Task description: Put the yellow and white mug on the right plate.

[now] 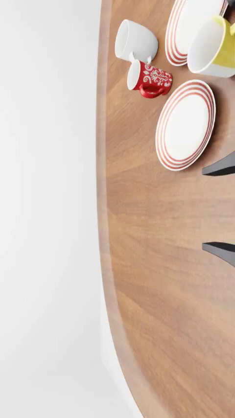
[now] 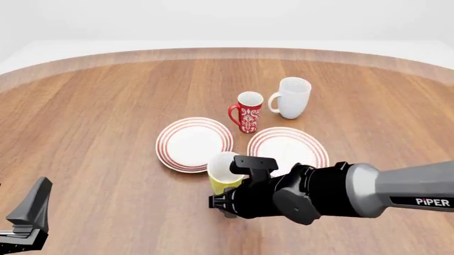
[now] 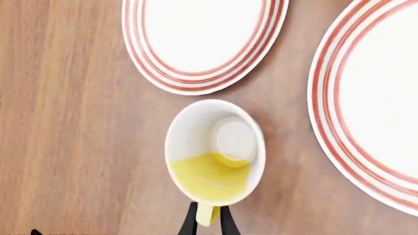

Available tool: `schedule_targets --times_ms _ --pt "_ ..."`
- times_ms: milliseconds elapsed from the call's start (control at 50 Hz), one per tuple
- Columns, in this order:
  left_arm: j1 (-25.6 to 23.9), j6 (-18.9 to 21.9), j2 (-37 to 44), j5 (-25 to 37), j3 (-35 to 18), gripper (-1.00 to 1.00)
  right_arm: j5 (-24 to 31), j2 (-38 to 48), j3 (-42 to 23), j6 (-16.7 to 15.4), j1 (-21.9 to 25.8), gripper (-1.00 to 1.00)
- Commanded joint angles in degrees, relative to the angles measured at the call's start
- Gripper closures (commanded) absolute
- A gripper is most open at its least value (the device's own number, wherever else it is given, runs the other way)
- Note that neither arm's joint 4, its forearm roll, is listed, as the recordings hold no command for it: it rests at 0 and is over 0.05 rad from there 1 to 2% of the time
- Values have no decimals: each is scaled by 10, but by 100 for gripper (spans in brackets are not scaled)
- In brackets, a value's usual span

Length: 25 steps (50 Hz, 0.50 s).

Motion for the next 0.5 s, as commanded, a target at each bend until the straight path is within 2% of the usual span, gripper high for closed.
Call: schedule_targets --times_ms 20,220,500 --pt "0 0 0 0 0 -100 -13 5 4 7 1 100" --pt "0 0 0 0 0 -100 -17 -2 9 5 -3 100" --pt "0 0 0 0 0 -100 11 -35 8 -12 -16 100"
